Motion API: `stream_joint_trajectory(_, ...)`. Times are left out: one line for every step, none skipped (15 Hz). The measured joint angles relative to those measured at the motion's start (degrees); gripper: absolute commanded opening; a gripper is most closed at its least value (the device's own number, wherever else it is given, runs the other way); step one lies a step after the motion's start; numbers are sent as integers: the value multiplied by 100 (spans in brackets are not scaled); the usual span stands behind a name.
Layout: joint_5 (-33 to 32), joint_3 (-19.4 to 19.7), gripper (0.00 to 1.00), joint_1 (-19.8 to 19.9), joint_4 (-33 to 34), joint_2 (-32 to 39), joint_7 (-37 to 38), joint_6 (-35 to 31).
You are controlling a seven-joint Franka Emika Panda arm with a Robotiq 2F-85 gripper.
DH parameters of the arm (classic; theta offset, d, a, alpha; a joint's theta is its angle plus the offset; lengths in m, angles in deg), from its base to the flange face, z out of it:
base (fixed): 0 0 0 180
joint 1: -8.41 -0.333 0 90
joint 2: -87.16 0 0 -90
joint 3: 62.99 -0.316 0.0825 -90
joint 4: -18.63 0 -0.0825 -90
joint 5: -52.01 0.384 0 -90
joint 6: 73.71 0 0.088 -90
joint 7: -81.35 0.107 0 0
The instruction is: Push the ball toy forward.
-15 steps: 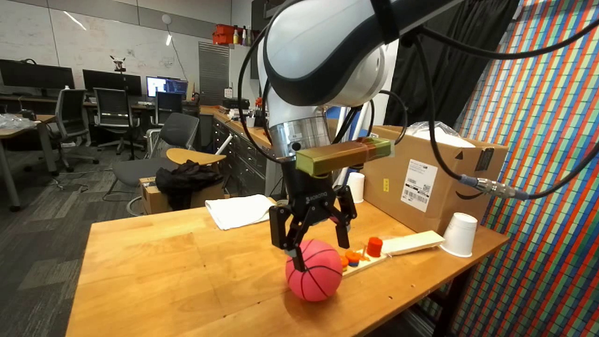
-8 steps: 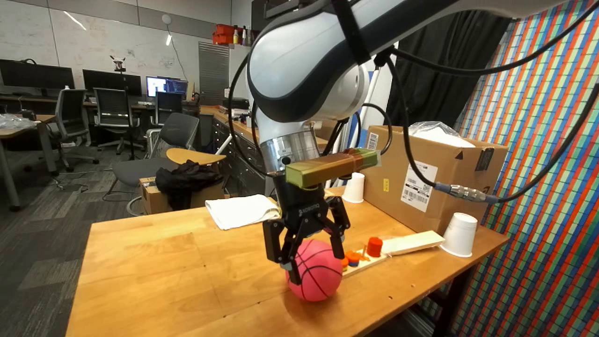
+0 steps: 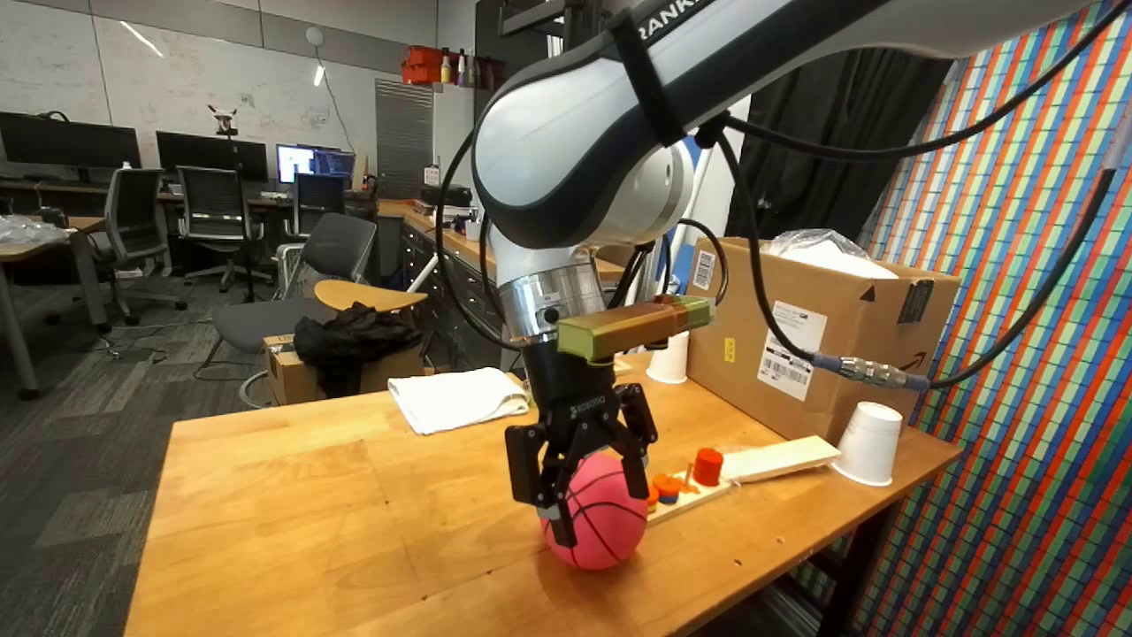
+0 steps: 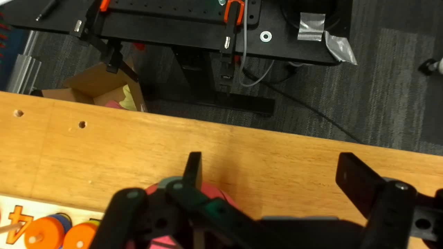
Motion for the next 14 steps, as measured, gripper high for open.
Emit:
stream_joint_trajectory(113,42,100,17,4,0,-211,-4)
stream_joint_trajectory(216,81,100,41,17,0,-407,-6)
stream_joint_trajectory(316,118,100,63,41,1,-583,-8)
stream_joint_trajectory(418,152,100,79,72,3,-744,-10)
stream_joint_trajectory(540,182,100,92,111,7,-902,-10)
stream_joint_trajectory(669,204,100,104,152,11,-1052,-10)
stream_joint_trajectory(802,220,100,116,189,14,-1189,-10)
stream_joint_trajectory(926,228,100,127,220,16,-1318,-10)
stream_joint_trajectory(1056,235,100,133,244,18,-1443,-8)
stream_joint_trajectory(1155,239,100,135,269,22,-1556,-2)
stream_joint_trajectory(1232,242,100,137,289,24,-1645,5)
stream_joint_trajectory(1241,243,100,138,311,24,-1688,6)
stream_joint_trajectory(1157,244,100,138,345,24,-1691,3)
stream_joint_trajectory(956,244,100,136,389,23,-1684,-15)
